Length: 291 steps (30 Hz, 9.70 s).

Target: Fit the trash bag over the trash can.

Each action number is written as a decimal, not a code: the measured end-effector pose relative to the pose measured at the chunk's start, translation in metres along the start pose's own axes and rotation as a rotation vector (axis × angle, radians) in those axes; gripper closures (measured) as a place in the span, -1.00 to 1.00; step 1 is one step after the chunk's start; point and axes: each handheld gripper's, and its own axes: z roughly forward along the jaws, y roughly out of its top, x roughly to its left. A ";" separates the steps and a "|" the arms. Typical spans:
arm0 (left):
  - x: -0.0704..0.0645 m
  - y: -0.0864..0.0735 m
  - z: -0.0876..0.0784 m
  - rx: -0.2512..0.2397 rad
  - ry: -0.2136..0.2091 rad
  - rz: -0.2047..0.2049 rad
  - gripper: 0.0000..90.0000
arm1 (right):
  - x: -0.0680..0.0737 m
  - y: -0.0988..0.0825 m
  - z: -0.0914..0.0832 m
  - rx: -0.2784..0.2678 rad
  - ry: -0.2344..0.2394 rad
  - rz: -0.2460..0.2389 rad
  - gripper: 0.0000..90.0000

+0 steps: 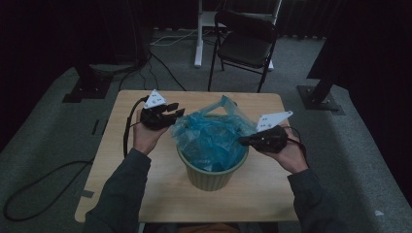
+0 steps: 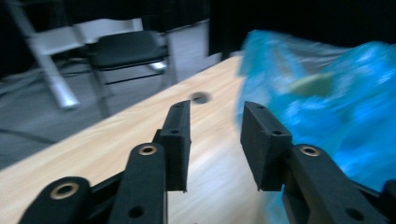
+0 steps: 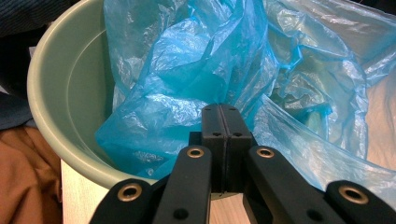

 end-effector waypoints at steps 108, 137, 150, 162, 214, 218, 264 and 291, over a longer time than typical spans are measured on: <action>-0.011 -0.022 0.001 0.114 0.113 0.015 0.90 | -0.040 -0.009 0.004 -0.053 -0.157 0.258 0.91; -0.031 -0.059 -0.034 0.116 -0.025 -0.011 0.78 | -0.012 -0.050 -0.002 0.015 0.022 0.233 0.92; -0.036 -0.056 -0.025 0.148 -0.002 0.003 0.81 | -0.014 -0.043 0.006 0.043 0.017 0.219 0.92; -0.014 -0.057 -0.016 0.136 0.025 -0.058 0.70 | -0.036 -0.041 0.014 0.035 -0.020 0.261 0.91; -0.026 -0.044 -0.050 0.026 -0.021 -0.018 0.99 | -0.021 -0.044 -0.018 -0.066 0.056 0.249 0.98; -0.026 -0.046 -0.051 0.023 -0.017 -0.024 0.99 | -0.021 -0.043 -0.019 -0.075 0.049 0.247 0.95; -0.051 -0.072 -0.057 0.061 -0.108 -0.043 0.97 | -0.001 -0.047 -0.007 -0.023 0.150 0.220 1.00; -0.063 -0.085 -0.035 0.104 -0.169 -0.050 0.97 | 0.005 -0.044 0.018 -0.016 0.195 0.213 1.00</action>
